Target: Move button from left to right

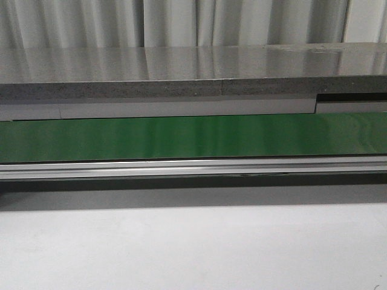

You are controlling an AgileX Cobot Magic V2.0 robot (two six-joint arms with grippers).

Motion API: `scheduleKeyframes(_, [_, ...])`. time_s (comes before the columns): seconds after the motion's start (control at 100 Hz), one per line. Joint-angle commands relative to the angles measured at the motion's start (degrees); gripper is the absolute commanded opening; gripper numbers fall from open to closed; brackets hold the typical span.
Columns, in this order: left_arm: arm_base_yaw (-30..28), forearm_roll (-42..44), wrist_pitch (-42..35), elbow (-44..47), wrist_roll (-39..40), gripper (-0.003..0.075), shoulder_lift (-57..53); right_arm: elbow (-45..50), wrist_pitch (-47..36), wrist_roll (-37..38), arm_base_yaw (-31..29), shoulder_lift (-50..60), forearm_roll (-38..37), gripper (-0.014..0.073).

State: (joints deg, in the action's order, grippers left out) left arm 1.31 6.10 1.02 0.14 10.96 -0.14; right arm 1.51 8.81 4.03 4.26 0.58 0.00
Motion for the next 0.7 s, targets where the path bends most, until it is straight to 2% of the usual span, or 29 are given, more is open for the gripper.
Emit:
scheduleKeyframes(0.0, [0.39, -0.07, -4.67, 2.63, 0.43, -0.0021, -1.84, -0.92, -4.99, 0.05, 0.19, 0.84, 0.00, -0.0068])
scheduleKeyframes(0.37, [0.39, -0.07, -5.42, 2.63, 0.43, -0.0021, -1.84, -0.92, -4.99, 0.05, 0.19, 0.84, 0.00, -0.0068])
scheduleKeyframes(0.56, [0.39, -0.07, -9.78, 2.14, 0.43, -0.0021, -1.84, -0.92, -4.99, 0.05, 0.19, 0.84, 0.00, -0.0068])
scheduleKeyframes(0.69, [0.39, -0.07, -5.50, -1.50, 0.43, -0.0021, -0.97, -0.92, -4.99, 0.05, 0.19, 0.84, 0.00, -0.0068])
